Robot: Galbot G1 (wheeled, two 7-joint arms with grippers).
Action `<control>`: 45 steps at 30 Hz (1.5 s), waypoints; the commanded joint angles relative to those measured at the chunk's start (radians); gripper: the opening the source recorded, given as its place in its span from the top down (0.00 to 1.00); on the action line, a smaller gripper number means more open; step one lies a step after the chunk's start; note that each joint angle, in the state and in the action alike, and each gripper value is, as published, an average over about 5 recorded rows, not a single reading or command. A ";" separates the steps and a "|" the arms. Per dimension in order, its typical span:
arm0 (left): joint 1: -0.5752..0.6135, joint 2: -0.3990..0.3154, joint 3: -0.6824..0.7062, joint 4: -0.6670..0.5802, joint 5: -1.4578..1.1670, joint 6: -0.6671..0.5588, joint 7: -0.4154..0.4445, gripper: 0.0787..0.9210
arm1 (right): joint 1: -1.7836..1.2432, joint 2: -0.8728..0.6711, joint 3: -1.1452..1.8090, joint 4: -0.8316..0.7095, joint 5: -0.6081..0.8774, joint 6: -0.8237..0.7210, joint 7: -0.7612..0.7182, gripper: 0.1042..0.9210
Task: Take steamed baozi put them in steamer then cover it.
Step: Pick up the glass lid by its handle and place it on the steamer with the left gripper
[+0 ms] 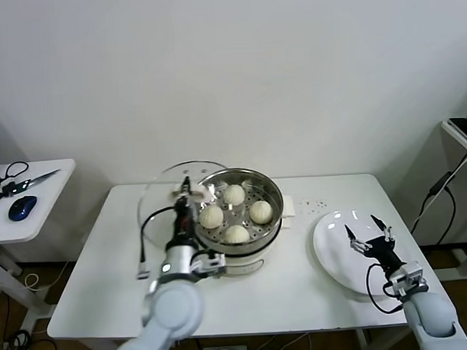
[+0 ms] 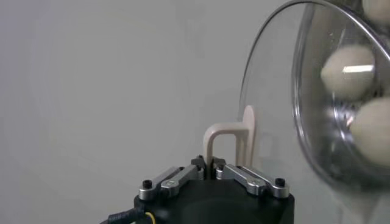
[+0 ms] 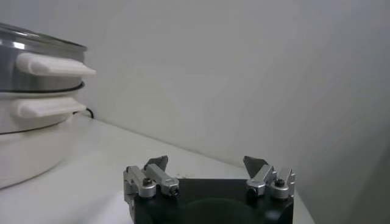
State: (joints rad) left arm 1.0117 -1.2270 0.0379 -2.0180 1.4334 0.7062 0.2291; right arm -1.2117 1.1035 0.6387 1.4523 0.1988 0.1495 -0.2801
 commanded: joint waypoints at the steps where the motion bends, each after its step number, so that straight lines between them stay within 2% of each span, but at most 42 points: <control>1: -0.164 -0.193 0.164 0.198 0.092 0.072 0.069 0.92 | 0.000 -0.004 0.009 -0.016 -0.002 0.005 -0.002 0.12; 6: -0.167 -0.263 0.134 0.280 0.111 0.068 0.041 0.92 | -0.003 -0.006 0.015 -0.015 -0.002 0.007 -0.003 0.12; 12: -0.183 -0.288 0.143 0.327 0.116 0.076 0.036 0.92 | -0.012 0.001 0.020 -0.014 -0.007 0.011 -0.005 0.12; 31: -0.189 -0.296 0.122 0.415 0.104 0.079 0.020 0.92 | -0.011 0.011 0.025 -0.022 -0.018 0.020 -0.012 0.12; 45: -0.193 -0.297 0.119 0.434 0.074 0.079 -0.014 0.92 | -0.011 0.018 0.032 -0.029 -0.029 0.028 -0.019 0.12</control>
State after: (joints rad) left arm 0.8223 -1.5178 0.1550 -1.6039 1.5191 0.7366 0.2306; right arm -1.2234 1.1196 0.6693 1.4231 0.1721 0.1768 -0.2983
